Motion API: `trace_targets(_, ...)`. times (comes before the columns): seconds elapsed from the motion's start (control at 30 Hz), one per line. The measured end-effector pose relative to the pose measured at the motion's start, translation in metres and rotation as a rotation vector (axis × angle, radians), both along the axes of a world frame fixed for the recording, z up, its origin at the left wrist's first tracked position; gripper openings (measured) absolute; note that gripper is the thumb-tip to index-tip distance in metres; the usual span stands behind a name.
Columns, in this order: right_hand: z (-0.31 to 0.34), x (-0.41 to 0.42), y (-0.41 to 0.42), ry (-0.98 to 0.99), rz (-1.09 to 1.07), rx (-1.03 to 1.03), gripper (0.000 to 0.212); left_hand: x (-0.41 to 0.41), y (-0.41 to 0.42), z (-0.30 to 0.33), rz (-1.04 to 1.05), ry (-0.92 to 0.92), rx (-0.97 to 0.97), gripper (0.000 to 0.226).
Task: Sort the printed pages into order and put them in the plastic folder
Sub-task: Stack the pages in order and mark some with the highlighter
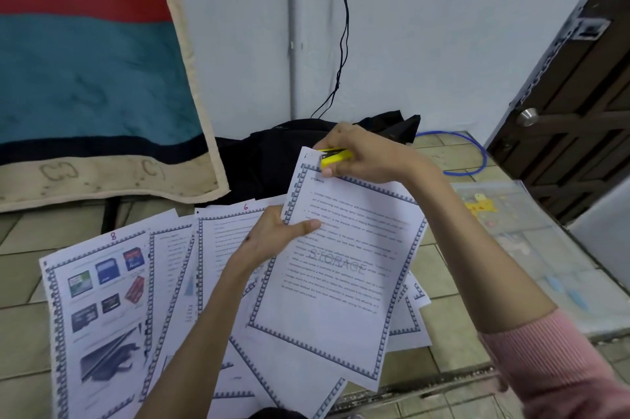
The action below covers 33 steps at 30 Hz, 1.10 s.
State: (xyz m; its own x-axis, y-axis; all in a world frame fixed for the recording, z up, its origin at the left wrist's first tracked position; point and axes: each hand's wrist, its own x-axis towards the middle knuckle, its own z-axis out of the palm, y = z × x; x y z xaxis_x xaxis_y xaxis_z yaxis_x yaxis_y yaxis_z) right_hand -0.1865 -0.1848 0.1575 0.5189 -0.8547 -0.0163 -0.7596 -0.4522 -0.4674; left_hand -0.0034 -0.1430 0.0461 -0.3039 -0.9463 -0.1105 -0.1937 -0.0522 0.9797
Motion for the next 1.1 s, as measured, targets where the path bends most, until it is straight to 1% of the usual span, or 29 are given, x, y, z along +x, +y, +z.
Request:
trace_targets(0.13, 0.006, 0.009, 0.001, -0.063, -0.056, 0.037, 0.042, 0.000, 0.001, 0.002, 0.000, 0.001, 0.009, 0.010)
trace_targets(0.23, 0.007, 0.012, 0.000, -0.051, -0.084, 0.055, 0.036, 0.000, 0.001, 0.003, -0.008, 0.004, 0.012, 0.010)
trace_targets(0.47, 0.009, 0.012, 0.001, -0.077, -0.093, 0.093, 0.032, -0.001, 0.002, 0.005, -0.003, 0.020, 0.016, 0.010)
trace_targets(0.7, 0.008, 0.012, 0.001, -0.079, -0.069, 0.032, 0.027, -0.005, 0.003, 0.006, -0.011, 0.042, -0.006, 0.011)
trace_targets(0.83, 0.004, 0.012, 0.002, -0.105, -0.053, -0.023, 0.032, -0.005, 0.002, 0.004, 0.010, 0.055, -0.007, 0.008)
trace_targets(1.1, -0.020, 0.010, -0.007, -0.276, -0.111, -0.007, 0.036, -0.004, 0.000, -0.003, 0.053, 0.045, -0.020, 0.008)
